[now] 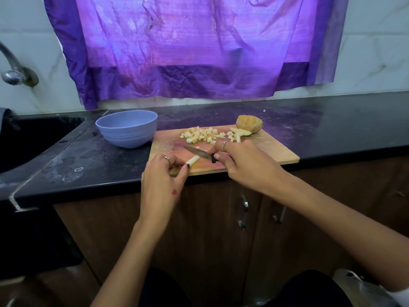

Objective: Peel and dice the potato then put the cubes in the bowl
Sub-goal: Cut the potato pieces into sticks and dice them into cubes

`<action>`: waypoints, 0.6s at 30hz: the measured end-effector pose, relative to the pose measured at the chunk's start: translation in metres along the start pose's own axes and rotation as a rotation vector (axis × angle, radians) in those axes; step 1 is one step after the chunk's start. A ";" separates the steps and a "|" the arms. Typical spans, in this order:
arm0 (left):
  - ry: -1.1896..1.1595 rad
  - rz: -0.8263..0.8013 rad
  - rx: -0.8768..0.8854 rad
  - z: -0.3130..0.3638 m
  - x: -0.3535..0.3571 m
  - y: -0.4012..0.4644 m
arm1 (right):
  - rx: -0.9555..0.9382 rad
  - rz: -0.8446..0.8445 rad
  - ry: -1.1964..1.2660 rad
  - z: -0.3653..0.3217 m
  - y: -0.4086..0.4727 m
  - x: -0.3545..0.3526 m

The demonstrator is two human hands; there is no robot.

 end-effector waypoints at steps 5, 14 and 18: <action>0.004 -0.015 -0.007 -0.002 0.001 0.002 | -0.006 -0.044 -0.011 -0.005 0.007 0.008; -0.016 -0.004 -0.011 -0.003 0.001 0.002 | -0.020 -0.083 -0.059 -0.006 0.013 0.020; -0.024 -0.019 -0.046 -0.005 0.002 0.006 | -0.016 -0.134 -0.024 -0.004 0.015 0.025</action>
Point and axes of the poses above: each hand's wrist, its own y-axis towards the middle knuckle, its own x-axis out of the palm, z = x × y, the point moved 8 cm from there along y, towards the middle knuckle, and after that the axes turned 11 degrees about -y, right-handed, at the moved point
